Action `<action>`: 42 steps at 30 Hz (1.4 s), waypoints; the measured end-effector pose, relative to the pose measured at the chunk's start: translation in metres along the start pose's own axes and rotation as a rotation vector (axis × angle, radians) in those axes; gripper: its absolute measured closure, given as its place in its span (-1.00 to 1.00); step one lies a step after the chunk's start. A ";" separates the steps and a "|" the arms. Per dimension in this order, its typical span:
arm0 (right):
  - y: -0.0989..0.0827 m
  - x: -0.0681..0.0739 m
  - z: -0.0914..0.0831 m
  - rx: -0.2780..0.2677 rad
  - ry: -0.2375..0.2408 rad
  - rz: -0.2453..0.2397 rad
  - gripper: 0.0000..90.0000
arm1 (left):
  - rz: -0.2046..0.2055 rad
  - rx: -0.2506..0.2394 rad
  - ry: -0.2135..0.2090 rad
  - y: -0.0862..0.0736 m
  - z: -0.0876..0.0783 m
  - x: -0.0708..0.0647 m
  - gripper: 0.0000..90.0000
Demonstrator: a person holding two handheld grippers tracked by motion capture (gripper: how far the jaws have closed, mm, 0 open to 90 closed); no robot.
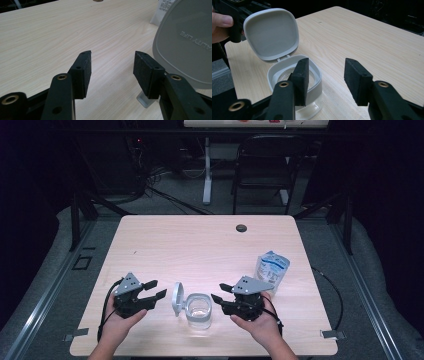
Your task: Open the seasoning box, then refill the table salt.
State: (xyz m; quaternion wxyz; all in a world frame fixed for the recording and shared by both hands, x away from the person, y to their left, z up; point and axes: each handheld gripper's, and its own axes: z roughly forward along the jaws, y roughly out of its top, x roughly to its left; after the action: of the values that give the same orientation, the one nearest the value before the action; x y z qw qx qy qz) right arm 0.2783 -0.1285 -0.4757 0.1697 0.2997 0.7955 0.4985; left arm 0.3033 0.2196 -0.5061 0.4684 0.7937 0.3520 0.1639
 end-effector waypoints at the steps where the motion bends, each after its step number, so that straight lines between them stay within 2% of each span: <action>1: -0.001 0.000 -0.001 -0.003 -0.005 0.005 0.14 | 0.003 0.007 -0.003 0.001 -0.001 0.000 0.10; 7: -0.007 -0.006 -0.009 -0.016 -0.029 0.006 0.07 | -0.008 -0.004 0.001 0.001 0.002 0.002 0.09; 14: -0.017 -0.017 -0.019 -0.023 -0.082 0.011 0.04 | 0.002 0.017 0.006 0.000 0.003 0.002 0.09; 21: -0.028 -0.029 -0.031 -0.015 -0.124 0.055 0.07 | -0.007 0.014 0.007 -0.001 0.002 0.003 0.09; 30: -0.038 -0.051 -0.051 -0.021 -0.204 0.112 0.15 | -0.006 0.020 0.009 -0.002 0.003 0.003 0.09; 36: -0.038 -0.061 -0.058 -0.023 -0.242 0.121 0.20 | -0.007 0.012 0.014 -0.002 0.002 0.004 0.09; 42: -0.030 -0.071 -0.071 -0.030 -0.279 0.136 0.30 | -0.003 0.025 0.012 -0.002 0.002 0.004 0.09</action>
State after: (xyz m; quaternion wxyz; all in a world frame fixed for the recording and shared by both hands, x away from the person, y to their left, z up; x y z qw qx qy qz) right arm 0.2829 -0.2332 -0.4733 0.2486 0.4167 0.7346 0.4742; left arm 0.3067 0.2212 -0.5091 0.4568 0.7978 0.3580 0.1635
